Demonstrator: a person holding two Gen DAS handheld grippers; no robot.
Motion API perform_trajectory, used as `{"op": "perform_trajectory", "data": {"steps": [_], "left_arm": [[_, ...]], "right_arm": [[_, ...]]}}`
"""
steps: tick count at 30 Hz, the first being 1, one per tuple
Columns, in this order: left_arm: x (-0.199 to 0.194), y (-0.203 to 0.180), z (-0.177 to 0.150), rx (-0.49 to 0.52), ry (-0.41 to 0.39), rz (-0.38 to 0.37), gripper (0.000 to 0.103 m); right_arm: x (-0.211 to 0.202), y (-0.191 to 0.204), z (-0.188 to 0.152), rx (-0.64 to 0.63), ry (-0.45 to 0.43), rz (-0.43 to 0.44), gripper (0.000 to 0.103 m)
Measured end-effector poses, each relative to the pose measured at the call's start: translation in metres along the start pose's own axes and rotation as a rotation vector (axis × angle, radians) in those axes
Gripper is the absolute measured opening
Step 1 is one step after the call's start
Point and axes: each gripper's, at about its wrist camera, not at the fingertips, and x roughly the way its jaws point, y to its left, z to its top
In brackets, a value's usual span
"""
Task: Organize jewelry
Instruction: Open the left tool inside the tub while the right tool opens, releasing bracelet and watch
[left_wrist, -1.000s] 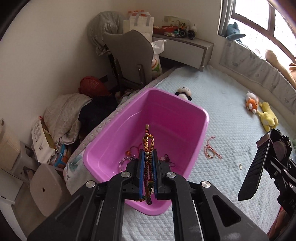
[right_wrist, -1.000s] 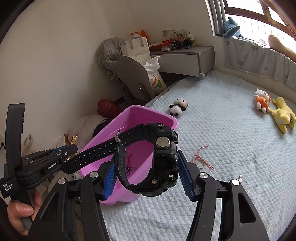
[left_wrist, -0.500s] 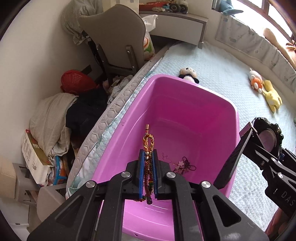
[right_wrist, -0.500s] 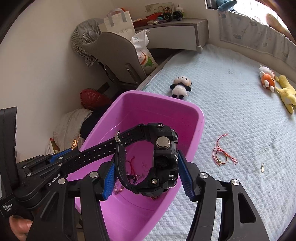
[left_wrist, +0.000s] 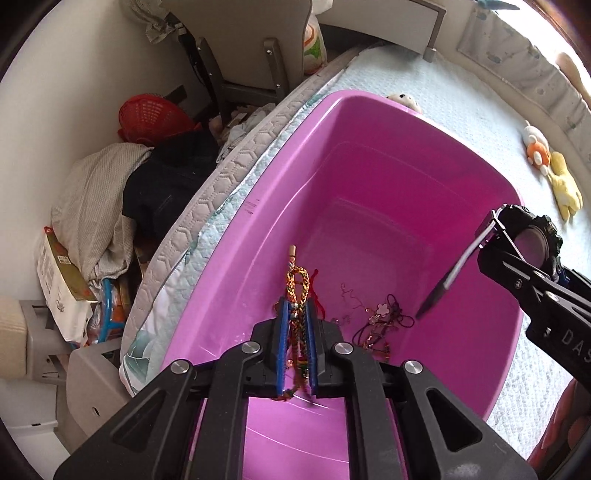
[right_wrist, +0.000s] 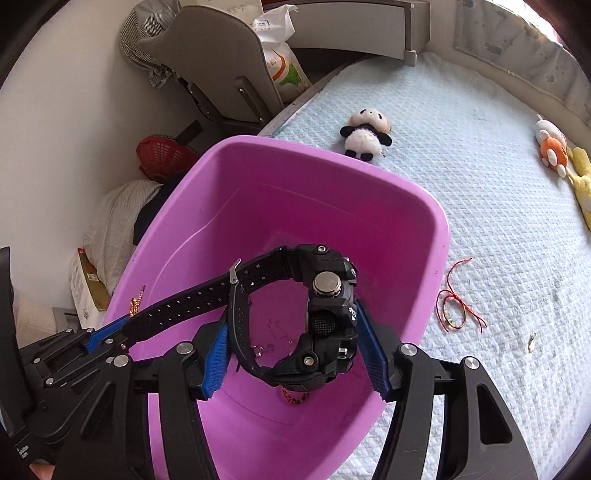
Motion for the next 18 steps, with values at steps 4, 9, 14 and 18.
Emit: {"op": "perform_trajectory", "data": {"steps": [4,9,14,18], "left_arm": [[-0.009,0.001,0.001,0.010,-0.057,0.026,0.080],[-0.009,0.004,0.003,0.003,-0.045,0.027,0.080],[-0.012,0.008,0.001,-0.026,-0.030,0.023,0.080],[-0.019,0.010,-0.004,-0.028,-0.035,0.019,0.080]], "right_arm": [[0.005,-0.004,0.005,0.036,0.033,-0.021,0.061],[-0.003,-0.009,0.005,0.044,0.009,-0.031,0.062],[-0.008,-0.011,-0.001,0.039,0.012,-0.036,0.062],[-0.012,-0.013,-0.007,0.055,0.017,-0.029,0.062]]}}
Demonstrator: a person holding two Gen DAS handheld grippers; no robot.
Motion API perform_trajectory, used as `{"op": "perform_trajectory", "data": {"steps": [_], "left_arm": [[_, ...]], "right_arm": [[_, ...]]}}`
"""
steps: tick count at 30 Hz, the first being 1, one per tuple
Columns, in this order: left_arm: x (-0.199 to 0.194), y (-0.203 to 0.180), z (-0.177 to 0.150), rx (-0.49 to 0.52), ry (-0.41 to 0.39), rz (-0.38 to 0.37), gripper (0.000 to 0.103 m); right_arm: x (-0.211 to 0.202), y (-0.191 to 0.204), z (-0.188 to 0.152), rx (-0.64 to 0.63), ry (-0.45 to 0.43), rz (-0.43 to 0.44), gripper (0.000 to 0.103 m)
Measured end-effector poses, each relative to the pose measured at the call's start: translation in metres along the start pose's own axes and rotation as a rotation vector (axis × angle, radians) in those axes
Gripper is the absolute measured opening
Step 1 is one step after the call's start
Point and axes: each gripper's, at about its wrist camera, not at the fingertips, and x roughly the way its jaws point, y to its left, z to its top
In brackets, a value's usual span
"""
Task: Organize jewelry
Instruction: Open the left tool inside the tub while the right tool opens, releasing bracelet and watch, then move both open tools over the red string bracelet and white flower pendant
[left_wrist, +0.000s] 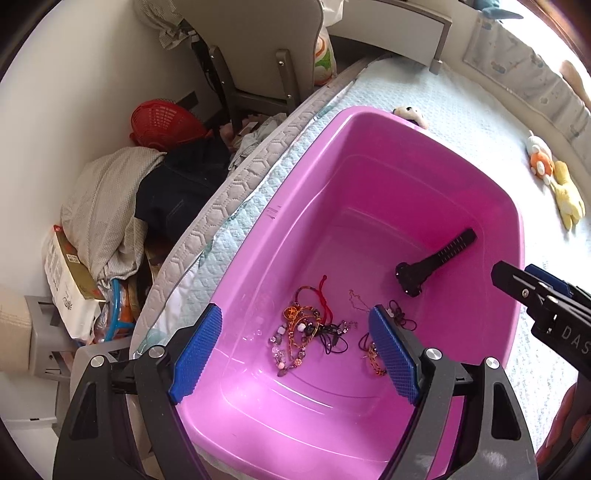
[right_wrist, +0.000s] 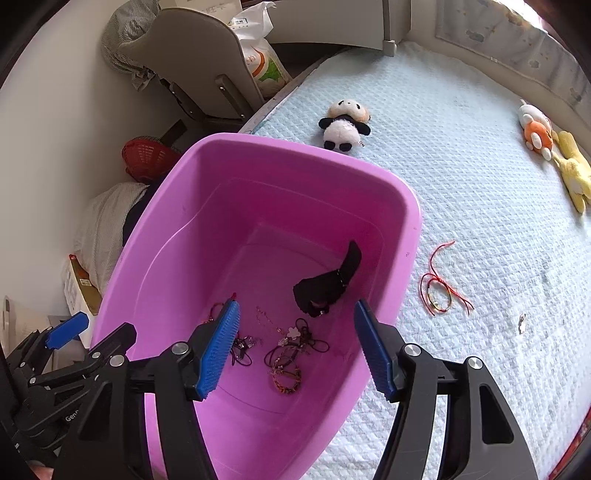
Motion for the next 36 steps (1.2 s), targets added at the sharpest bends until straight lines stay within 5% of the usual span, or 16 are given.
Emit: {"op": "perform_trajectory", "data": {"steps": [22,36], "left_arm": [[-0.050,-0.009,-0.020,0.076,-0.052,-0.033,0.080],[-0.076,-0.046,-0.042,0.168,-0.097,-0.110,0.080]], "right_arm": [[-0.062,0.000,-0.038,0.038,-0.111,-0.017,0.062],[-0.106,-0.036,-0.096,0.150,-0.166,-0.055,0.062]]}}
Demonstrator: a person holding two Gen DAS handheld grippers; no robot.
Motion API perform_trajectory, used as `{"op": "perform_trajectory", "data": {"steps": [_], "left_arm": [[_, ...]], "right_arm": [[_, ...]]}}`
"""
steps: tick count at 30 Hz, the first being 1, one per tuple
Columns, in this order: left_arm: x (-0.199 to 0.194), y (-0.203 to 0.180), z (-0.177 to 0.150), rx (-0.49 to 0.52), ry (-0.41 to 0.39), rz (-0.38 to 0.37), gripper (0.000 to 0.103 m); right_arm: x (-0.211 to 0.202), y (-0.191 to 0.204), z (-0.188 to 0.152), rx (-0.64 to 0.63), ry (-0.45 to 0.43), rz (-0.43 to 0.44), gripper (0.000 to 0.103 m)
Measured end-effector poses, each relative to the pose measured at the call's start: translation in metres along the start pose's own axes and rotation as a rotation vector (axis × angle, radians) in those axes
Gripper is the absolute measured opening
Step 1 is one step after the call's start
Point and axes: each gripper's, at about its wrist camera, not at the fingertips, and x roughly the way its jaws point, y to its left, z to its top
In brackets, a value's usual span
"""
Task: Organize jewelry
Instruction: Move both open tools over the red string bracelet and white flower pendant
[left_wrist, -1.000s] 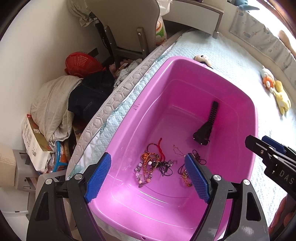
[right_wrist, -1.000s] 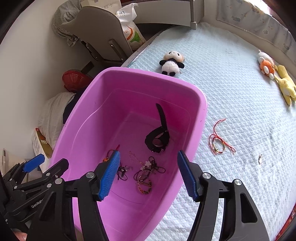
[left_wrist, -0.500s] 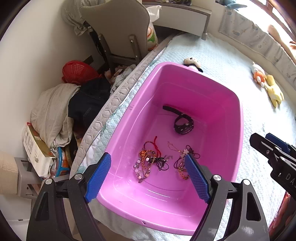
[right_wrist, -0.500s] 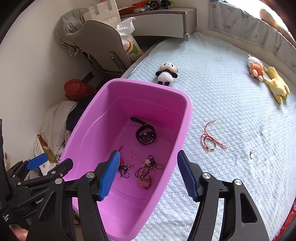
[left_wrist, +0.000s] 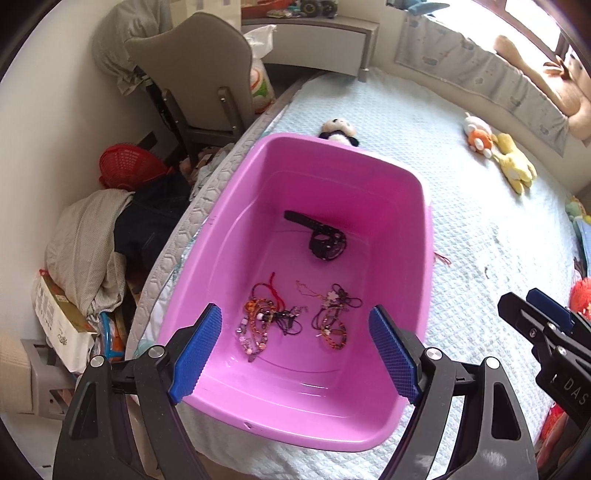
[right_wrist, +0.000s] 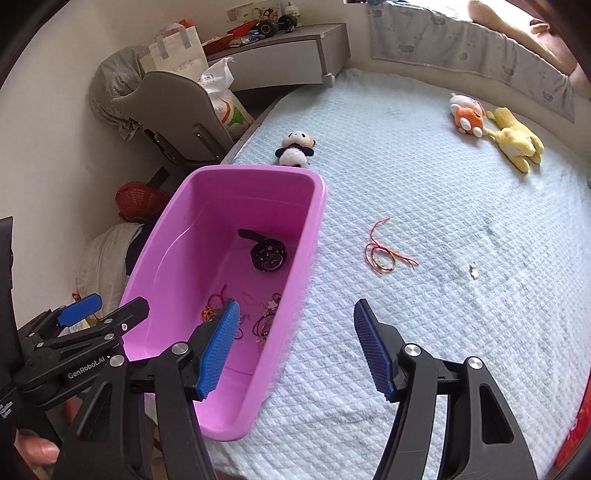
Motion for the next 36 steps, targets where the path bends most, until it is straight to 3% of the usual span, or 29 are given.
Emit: {"op": "perform_trajectory", "data": {"steps": [13,24,31,36], "left_arm": [[-0.023,-0.093,-0.018,0.088,-0.057,-0.063,0.088],[-0.024,-0.193,-0.052,0.044,-0.087,0.001,0.096],[0.004,-0.245,-0.075,0.017,-0.068,0.052,0.096],[0.036,-0.261,-0.077,0.026,-0.068,0.067,0.096]], "right_arm": [[-0.044,-0.090,-0.045,0.089,-0.039,-0.074,0.062],[-0.067,-0.217,-0.074,0.089,-0.061,-0.065,0.064],[-0.048,-0.283,-0.080,0.034,-0.056,-0.056,0.064],[-0.019,-0.309,-0.077,0.039,-0.074,-0.047,0.064]]}}
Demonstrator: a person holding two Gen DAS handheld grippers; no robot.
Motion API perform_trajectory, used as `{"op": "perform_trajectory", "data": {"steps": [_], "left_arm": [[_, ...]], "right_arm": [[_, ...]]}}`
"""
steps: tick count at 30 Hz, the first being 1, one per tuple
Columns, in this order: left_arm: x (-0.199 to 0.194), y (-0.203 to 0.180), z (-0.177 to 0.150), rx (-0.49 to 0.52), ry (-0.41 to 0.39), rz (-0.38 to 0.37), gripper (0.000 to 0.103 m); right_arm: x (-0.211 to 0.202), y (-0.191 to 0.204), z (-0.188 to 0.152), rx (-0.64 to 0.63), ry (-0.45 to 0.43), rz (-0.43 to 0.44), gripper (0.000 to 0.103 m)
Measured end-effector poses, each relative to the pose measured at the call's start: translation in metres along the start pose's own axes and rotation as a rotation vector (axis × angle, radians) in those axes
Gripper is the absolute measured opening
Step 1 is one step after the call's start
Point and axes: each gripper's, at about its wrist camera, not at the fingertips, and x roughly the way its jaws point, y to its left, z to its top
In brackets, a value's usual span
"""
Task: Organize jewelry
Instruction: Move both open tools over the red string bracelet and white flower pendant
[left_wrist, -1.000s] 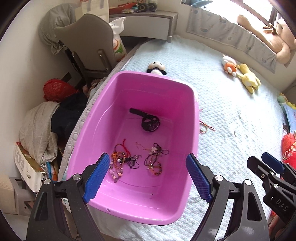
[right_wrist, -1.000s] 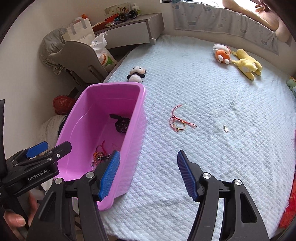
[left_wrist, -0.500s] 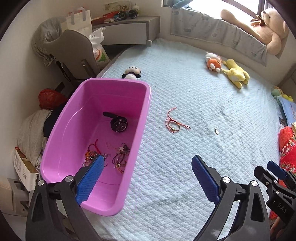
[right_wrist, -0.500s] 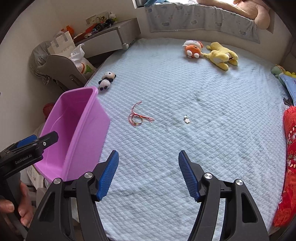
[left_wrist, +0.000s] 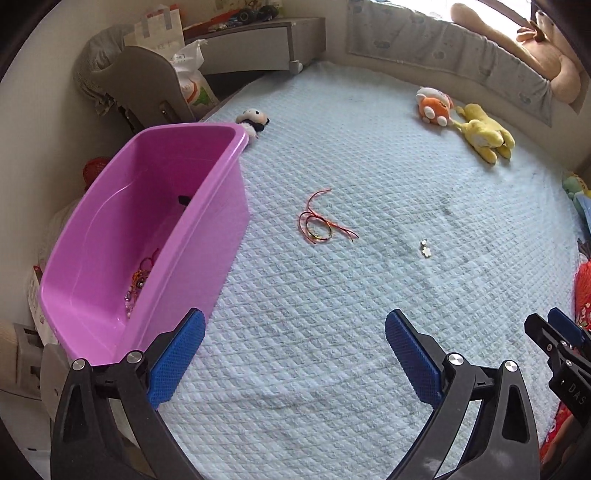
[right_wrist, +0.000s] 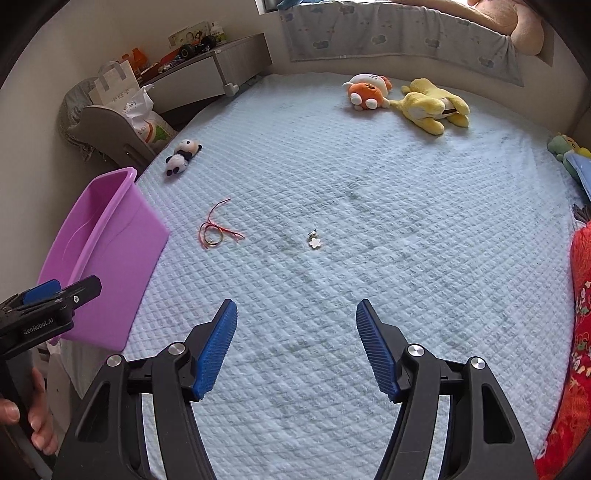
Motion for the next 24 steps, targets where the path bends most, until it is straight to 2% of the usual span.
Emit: {"op": "perform_trajectory", "data": {"steps": [6,11,18,24], "left_arm": [[0.061,-0.013,0.006,0.019,-0.053,-0.010,0.096],[0.125,-0.027,0.011,0.042,-0.107,-0.020,0.096],[0.200,-0.033,0.023,0.026,-0.114,-0.021,0.096],[0.228,-0.031,0.035,0.019,-0.122,-0.027,0.096]], "right_arm": [[0.054,-0.013,0.002,0.015,-0.055,0.001,0.064],[0.109,-0.015,0.007,-0.004,-0.140,-0.023,0.064],[0.182,-0.018,0.019,-0.001,-0.141,-0.039,0.064],[0.219,-0.016,0.025,0.001,-0.137,-0.061,0.064]]}}
